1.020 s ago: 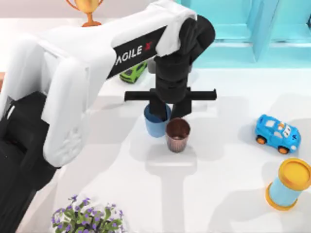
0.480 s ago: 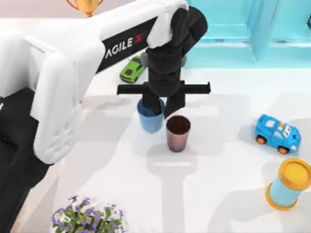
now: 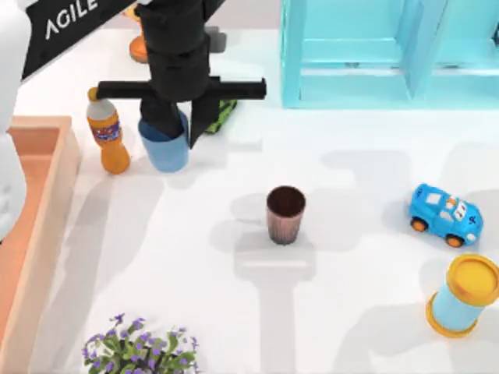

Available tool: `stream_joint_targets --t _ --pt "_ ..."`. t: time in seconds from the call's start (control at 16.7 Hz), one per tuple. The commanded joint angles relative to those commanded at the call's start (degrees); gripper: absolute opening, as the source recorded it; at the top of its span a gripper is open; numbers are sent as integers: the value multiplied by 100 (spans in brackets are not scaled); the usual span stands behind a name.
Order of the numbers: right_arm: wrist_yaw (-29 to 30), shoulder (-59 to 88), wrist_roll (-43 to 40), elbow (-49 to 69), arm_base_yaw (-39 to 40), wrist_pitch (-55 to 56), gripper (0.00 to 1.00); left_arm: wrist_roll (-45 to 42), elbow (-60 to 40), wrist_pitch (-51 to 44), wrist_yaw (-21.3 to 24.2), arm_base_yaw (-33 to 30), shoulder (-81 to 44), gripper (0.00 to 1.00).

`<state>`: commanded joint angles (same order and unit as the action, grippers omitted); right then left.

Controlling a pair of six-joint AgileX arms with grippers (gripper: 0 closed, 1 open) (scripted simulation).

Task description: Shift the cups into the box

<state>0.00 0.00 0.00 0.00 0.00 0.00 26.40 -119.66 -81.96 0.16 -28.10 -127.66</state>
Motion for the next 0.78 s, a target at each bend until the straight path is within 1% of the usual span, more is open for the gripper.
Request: stream_joint_targets --t 0.24,0.36,0.54,0.78 --pt "0 0 0 0 0 0 100 -14 -12 9 -11 -14 -1 0" --pt "0 0 0 0 0 0 100 -189 179 20 -17 164 191 0" --pt "0 0 0 0 0 0 100 -763 859 73 -32 772 871 0" --pt "0 0 0 0 0 0 100 -1891 2320 177 -56 1944 2295 0"
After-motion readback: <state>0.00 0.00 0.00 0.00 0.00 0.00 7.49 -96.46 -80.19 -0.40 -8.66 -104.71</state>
